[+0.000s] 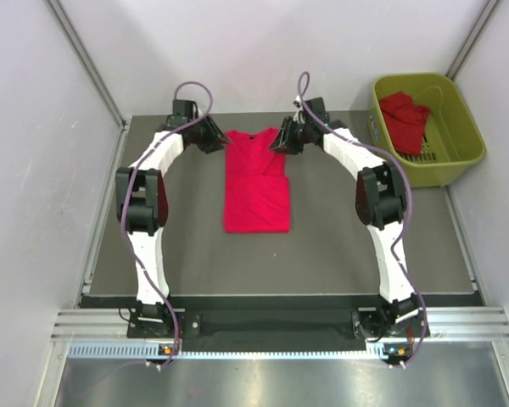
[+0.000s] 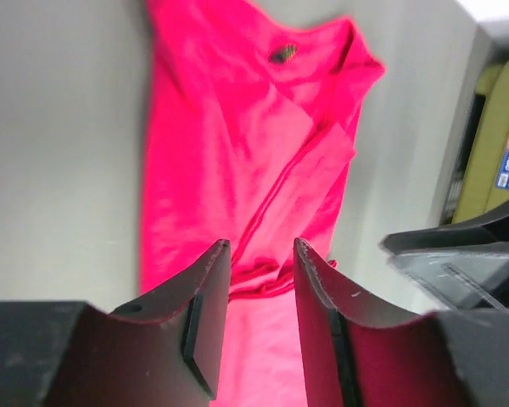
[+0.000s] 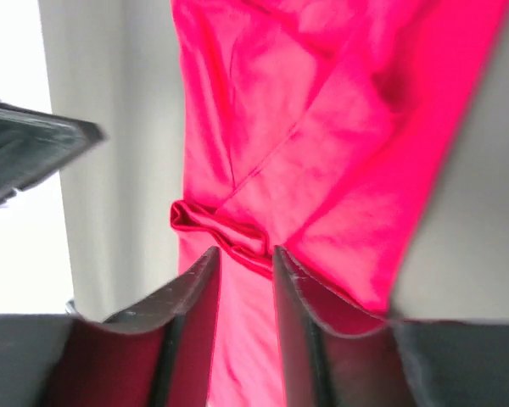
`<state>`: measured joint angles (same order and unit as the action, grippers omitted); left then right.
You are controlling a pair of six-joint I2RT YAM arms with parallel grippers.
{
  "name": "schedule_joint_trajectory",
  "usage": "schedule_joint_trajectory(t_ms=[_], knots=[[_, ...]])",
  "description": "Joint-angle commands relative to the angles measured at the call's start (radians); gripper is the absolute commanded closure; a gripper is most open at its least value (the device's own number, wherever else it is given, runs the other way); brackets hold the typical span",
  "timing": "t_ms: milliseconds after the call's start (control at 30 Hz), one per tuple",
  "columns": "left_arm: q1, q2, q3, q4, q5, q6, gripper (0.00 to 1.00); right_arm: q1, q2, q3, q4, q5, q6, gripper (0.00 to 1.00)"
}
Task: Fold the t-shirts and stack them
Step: Fold the tshirt
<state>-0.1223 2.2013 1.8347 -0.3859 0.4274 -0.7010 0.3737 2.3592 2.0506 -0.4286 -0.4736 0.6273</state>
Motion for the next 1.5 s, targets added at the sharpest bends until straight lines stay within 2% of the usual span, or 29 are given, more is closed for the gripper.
schedule_joint_trajectory(t_ms=[0,33,67,100,133,167,200,233,267,333,433,467,533,633,700,767,967,1167,1367,1467], knots=[[0.012,-0.131,0.028,-0.183,-0.026,0.081,0.59,-0.030,-0.122,-0.028,-0.121,-0.019,-0.089,0.65],[0.009,-0.171,-0.079,-0.180,-0.003,0.083,0.56,-0.029,-0.161,-0.080,-0.119,-0.026,-0.104,0.57],[0.007,-0.214,-0.150,-0.147,0.011,0.080,0.55,-0.029,-0.245,-0.137,-0.114,-0.046,-0.118,0.55],[0.007,-0.317,-0.228,-0.128,0.023,0.072,0.53,-0.027,-0.288,-0.264,-0.108,-0.051,-0.135,0.52],[0.007,-0.372,-0.391,-0.104,0.036,0.052,0.51,-0.025,-0.337,-0.333,-0.086,-0.054,-0.141,0.48],[0.007,-0.427,-0.473,-0.053,0.057,0.041,0.50,-0.022,-0.435,-0.409,-0.061,-0.059,-0.140,0.47],[0.007,-0.531,-0.547,-0.039,0.062,0.016,0.50,-0.019,-0.486,-0.558,-0.036,-0.062,-0.133,0.46],[0.007,-0.628,-0.680,-0.006,0.074,-0.021,0.49,-0.013,-0.580,-0.708,0.031,-0.063,-0.097,0.44],[0.007,-0.629,-0.745,-0.005,0.080,-0.022,0.49,-0.010,-0.628,-0.781,0.068,-0.066,-0.072,0.44],[0.004,-0.760,-0.927,0.079,0.103,-0.113,0.48,-0.006,-0.714,-0.921,0.164,-0.072,-0.011,0.43],[-0.014,-0.903,-1.118,0.188,0.100,-0.234,0.40,0.027,-0.865,-1.163,0.377,-0.045,0.132,0.39],[-0.016,-0.928,-1.153,0.205,0.093,-0.262,0.39,0.045,-0.911,-1.260,0.478,-0.028,0.203,0.37],[-0.017,-0.966,-1.234,0.251,0.082,-0.354,0.38,0.065,-0.952,-1.352,0.571,-0.016,0.286,0.36],[-0.045,-0.965,-1.319,0.361,0.079,-0.495,0.37,0.091,-0.977,-1.523,0.785,0.025,0.461,0.35],[-0.078,-0.945,-1.322,0.367,0.044,-0.546,0.37,0.106,-0.986,-1.621,0.932,0.058,0.566,0.36],[-0.094,-0.924,-1.312,0.345,0.013,-0.552,0.37,0.126,-0.974,-1.678,0.996,0.110,0.645,0.36],[-0.099,-0.881,-1.353,0.378,-0.058,-0.653,0.41,0.171,-0.861,-1.713,1.186,0.170,0.771,0.41],[-0.099,-0.801,-1.362,0.412,-0.075,-0.733,0.48,0.197,-0.795,-1.710,1.220,0.236,0.834,0.44],[-0.099,-0.761,-1.335,0.398,-0.098,-0.744,0.53,0.203,-0.799,-1.663,1.073,0.273,0.816,0.44],[-0.097,-0.753,-1.325,0.390,-0.113,-0.743,0.55,0.203,-0.772,-1.641,1.071,0.259,0.808,0.44]])
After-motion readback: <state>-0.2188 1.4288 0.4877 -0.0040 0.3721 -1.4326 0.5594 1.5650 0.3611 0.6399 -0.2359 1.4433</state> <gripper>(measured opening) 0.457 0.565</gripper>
